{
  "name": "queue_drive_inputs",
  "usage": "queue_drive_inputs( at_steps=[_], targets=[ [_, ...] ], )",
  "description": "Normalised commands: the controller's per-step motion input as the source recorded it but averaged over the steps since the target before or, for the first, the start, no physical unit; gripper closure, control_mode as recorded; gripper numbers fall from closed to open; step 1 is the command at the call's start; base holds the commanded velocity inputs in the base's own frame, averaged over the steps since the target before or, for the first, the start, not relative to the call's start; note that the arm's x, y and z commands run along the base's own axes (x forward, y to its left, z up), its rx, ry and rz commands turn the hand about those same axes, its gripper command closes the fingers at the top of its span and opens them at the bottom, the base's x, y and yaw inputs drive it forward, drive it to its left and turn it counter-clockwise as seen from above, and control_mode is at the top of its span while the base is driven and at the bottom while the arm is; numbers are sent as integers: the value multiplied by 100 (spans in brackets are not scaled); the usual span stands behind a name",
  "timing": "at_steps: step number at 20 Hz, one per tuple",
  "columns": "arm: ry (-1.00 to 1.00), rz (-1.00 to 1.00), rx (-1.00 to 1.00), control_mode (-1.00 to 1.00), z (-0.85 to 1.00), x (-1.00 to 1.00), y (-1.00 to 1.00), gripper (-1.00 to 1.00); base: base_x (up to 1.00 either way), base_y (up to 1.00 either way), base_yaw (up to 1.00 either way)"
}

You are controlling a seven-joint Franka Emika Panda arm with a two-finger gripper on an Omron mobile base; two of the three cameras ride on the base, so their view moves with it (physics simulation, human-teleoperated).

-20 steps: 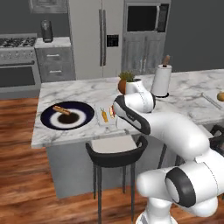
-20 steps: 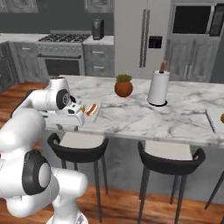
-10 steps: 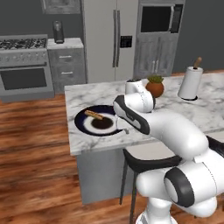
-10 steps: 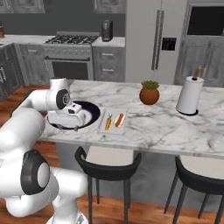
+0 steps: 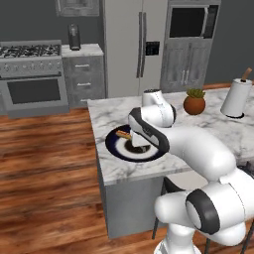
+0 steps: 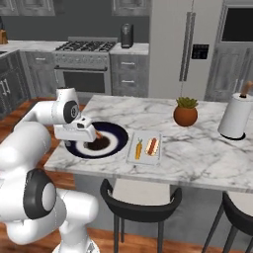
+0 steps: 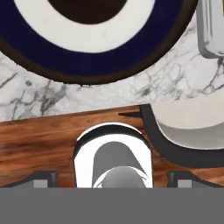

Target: Place one cooked food and one vegetable from the large plate to each tupperware container.

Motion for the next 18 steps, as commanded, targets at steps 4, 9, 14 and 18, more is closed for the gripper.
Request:
queue_drive_inputs(
  at_steps=[4, 9, 14, 18],
  targets=[
    [0, 0, 0, -100, 0, 3, 4, -100, 5, 7, 0],
    [-1, 8, 1, -100, -3, 27, 0, -100, 0, 0, 0],
    [-6, 24, 1, -100, -6, 71, -6, -100, 0, 0, 0],
    [2, 25, 0, -100, 0, 83, -2, -100, 0, 0, 0]
  ],
)
